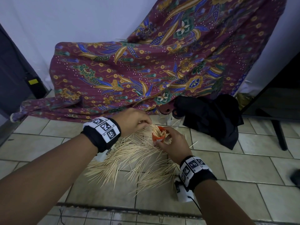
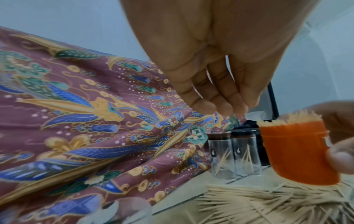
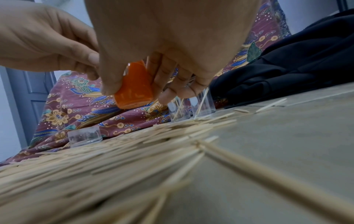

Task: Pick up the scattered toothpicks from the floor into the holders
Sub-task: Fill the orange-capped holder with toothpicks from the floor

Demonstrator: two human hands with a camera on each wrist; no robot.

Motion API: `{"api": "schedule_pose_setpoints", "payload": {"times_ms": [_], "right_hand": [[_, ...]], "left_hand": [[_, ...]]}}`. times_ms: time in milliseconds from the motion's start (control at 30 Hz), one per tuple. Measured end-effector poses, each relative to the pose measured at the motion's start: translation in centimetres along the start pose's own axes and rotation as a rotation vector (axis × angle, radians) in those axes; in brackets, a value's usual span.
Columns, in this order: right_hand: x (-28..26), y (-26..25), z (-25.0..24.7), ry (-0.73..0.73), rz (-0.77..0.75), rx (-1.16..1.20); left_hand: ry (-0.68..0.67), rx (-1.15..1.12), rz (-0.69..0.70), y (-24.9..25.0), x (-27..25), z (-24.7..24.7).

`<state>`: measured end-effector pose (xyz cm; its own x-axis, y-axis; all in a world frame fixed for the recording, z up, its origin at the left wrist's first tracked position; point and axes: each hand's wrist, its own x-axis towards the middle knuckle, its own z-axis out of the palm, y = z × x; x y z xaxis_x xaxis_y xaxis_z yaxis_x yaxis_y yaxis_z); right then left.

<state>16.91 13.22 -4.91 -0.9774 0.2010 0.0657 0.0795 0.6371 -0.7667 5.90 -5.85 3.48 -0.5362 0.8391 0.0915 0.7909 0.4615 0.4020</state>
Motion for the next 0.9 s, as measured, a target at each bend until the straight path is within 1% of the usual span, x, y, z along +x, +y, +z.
{"api": "schedule_pose_setpoints", "payload": {"times_ms": [67, 133, 233, 333, 433, 533, 733, 900], "right_hand": [[0.0, 0.0, -0.1, -0.005, 0.0, -0.004], [0.2, -0.2, -0.1, -0.007, -0.005, -0.016], [0.5, -0.7, -0.1, -0.005, -0.013, -0.022], [0.8, -1.3, 0.3, -0.016, -0.02, -0.026], [0.9, -1.4, 1.1, -0.029, -0.04, -0.024], [0.9, -1.5, 2.0, -0.048, -0.038, -0.031], [1.0, -1.8, 2.4, -0.046, -0.046, -0.027], [1.0, -1.2, 2.4, -0.036, -0.044, -0.049]], "left_hand": [[-0.033, 0.011, -0.063, -1.0, -0.7, 0.1], [-0.138, 0.059, -0.136, -1.8, -1.6, 0.6], [-0.303, 0.212, -0.197, -2.8, -2.8, 1.9], [-0.395, 0.29, -0.269, -3.5, -3.8, 3.0], [-0.421, 0.331, -0.3, -3.6, -4.6, 3.7], [-0.446, 0.349, -0.298, -3.3, -5.1, 4.2], [-0.412, 0.337, -0.296, -2.8, -5.1, 4.7], [-0.408, 0.394, -0.298, -2.5, -4.8, 5.1]]}}
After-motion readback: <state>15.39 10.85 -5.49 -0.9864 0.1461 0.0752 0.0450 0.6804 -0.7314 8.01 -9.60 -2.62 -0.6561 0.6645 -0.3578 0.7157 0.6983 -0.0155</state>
